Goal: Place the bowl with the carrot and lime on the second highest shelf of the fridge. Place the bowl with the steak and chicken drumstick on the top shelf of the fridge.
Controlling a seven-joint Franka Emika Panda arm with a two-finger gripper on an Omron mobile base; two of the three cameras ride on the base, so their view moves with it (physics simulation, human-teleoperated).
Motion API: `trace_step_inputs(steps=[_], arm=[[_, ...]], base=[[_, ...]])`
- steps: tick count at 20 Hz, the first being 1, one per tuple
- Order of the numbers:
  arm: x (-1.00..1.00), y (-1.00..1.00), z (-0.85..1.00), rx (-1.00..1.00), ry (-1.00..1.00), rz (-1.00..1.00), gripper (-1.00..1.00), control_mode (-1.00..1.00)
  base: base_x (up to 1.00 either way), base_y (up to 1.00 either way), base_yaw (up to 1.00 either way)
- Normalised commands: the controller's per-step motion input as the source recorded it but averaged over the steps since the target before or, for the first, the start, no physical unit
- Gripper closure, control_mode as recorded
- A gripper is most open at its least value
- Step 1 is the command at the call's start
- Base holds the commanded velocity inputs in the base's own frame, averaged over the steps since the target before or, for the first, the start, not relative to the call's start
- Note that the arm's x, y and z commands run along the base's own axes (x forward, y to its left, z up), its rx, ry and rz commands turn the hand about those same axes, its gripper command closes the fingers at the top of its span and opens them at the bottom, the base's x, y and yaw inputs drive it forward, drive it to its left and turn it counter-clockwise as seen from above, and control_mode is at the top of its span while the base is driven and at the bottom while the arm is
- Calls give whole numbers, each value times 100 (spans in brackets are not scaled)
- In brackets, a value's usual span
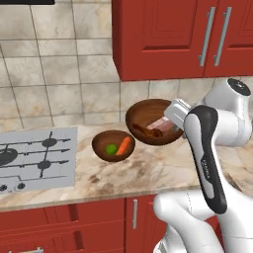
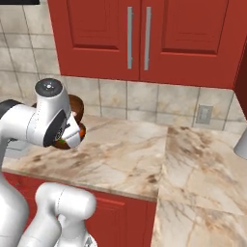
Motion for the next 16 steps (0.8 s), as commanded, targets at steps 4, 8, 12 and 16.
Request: trace_step_inputs(steps=[4,8,12,16], arm=[[0,0,0,0,0,0,100,100],[0,0,0,0,0,0,100,100],[0,0,0,0,0,0,100,100],[0,0,0,0,0,0,100,100]], base=[[-40,41,16],[-29,42,24],[-5,49,34],[0,50,51]])
